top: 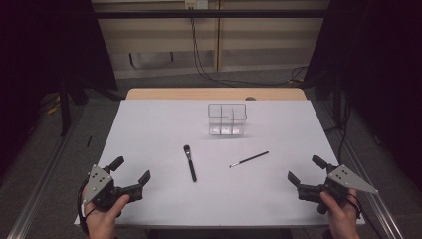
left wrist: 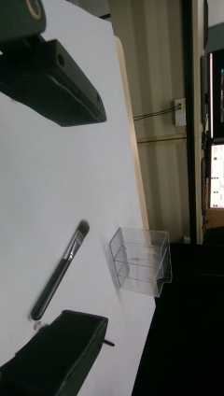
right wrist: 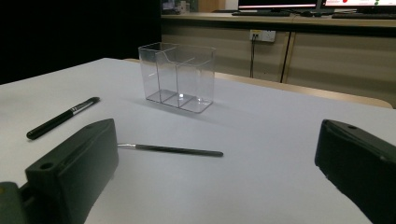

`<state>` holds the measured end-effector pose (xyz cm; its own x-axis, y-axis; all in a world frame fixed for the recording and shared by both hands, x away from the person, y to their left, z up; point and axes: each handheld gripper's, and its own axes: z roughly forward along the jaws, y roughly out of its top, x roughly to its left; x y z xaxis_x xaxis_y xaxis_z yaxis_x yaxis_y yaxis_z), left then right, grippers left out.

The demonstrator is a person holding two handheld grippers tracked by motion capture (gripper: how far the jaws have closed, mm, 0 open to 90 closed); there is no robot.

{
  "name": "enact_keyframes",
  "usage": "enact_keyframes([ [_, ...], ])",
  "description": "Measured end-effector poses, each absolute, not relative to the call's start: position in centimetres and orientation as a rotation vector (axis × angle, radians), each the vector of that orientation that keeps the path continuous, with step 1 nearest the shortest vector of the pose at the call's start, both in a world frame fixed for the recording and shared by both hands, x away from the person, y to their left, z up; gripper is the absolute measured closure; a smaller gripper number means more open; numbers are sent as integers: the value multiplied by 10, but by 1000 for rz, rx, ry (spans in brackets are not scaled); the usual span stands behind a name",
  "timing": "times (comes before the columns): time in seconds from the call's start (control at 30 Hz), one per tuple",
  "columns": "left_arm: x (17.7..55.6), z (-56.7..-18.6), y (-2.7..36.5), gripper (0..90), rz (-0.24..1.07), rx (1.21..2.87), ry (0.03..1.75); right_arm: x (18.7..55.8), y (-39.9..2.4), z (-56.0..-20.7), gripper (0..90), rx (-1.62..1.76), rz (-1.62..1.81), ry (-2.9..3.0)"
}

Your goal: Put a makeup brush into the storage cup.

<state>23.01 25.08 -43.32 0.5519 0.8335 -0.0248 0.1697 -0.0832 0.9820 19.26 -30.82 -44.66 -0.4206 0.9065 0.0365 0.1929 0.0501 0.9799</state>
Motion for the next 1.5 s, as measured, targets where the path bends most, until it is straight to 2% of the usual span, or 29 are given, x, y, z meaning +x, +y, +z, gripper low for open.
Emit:
enact_keyframes([
  [0.83,229,-432,234,37,625,1625,817,195,-307,-447,0,1105,1422,1710],
  [1.27,247,-427,209,38,607,1668,751,197,-306,-448,0,1095,1417,1727],
  [1.5,255,-416,200,38,597,1635,744,197,-305,-448,0,1087,1418,1735],
])
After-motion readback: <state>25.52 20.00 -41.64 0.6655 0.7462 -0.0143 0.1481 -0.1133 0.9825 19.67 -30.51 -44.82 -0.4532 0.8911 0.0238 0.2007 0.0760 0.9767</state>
